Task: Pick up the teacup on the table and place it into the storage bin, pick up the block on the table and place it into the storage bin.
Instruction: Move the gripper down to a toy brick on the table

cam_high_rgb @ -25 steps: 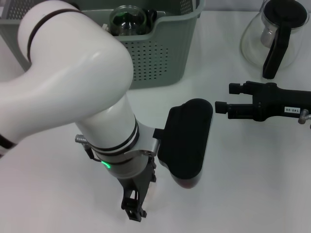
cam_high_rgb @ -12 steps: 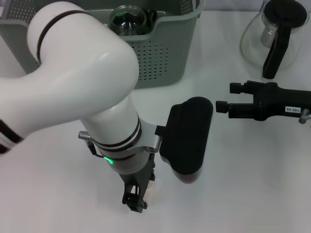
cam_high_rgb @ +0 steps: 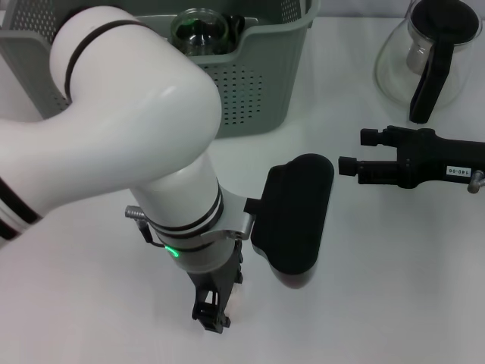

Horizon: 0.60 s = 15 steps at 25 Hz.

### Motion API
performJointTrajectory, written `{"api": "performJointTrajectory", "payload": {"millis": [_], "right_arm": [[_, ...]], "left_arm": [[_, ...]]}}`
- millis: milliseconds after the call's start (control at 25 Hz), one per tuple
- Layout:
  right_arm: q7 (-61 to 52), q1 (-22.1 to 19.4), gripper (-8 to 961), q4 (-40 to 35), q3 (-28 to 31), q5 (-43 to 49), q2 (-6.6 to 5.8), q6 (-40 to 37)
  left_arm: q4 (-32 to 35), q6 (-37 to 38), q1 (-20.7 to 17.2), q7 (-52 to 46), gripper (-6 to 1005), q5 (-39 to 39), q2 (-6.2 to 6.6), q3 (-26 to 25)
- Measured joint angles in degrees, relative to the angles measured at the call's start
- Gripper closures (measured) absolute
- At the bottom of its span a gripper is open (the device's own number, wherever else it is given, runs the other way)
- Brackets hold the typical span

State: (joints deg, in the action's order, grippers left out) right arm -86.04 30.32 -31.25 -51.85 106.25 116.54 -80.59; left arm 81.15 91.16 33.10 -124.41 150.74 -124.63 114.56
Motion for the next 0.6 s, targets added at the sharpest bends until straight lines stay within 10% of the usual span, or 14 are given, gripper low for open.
{"api": "performJointTrajectory", "payload": {"millis": [600], "right_arm": [[0.2,0.1,52,-0.1,0.0,0.0,0.0,0.0]], "left_arm": [[-0.9,-1.0,-0.1,0.0,397,0.2,0.0,1.0]]}}
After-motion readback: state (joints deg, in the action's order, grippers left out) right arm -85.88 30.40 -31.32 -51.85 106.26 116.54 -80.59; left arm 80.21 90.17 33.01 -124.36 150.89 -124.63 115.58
